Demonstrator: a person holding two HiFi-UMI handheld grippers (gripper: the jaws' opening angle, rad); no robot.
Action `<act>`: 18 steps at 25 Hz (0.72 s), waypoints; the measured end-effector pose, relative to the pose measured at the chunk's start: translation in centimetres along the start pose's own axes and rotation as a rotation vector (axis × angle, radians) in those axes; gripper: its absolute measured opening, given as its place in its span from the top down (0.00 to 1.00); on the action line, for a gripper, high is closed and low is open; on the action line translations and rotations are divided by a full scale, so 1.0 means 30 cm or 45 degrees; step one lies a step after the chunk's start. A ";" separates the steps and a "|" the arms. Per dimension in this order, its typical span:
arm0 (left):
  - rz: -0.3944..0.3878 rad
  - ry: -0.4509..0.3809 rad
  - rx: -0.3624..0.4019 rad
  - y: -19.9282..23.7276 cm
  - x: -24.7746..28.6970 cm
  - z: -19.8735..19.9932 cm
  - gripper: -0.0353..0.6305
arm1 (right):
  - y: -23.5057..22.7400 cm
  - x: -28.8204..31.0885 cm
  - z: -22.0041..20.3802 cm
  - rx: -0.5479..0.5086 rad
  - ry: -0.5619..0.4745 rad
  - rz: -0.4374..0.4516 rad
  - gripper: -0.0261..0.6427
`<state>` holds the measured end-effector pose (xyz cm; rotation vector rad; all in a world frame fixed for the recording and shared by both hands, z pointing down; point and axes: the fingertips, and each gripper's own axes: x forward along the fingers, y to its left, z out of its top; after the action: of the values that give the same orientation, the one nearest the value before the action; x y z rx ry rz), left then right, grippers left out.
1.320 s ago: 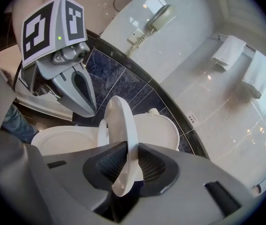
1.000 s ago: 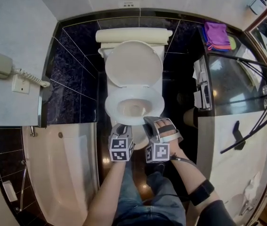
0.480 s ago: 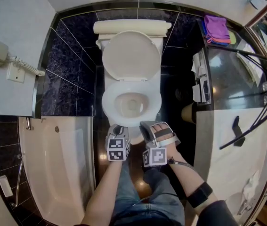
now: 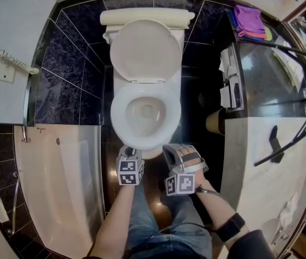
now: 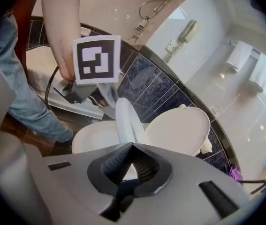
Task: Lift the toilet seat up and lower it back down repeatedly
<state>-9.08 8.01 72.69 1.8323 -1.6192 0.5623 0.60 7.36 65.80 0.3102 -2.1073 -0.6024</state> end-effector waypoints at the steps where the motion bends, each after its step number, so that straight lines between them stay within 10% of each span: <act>1: 0.000 0.014 0.013 -0.002 0.009 -0.042 0.95 | 0.003 0.012 -0.034 0.041 0.014 -0.014 0.94; 8: -0.066 0.139 0.077 -0.038 0.071 -0.326 0.95 | 0.036 0.141 -0.226 0.400 0.087 -0.092 0.93; 18: -0.123 0.340 0.131 -0.016 0.217 -0.693 0.95 | 0.143 0.275 -0.375 0.517 0.153 -0.085 0.93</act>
<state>-5.81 17.76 91.89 1.8096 -1.3401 0.8217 5.19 4.05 79.25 0.6300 -2.0974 -0.1811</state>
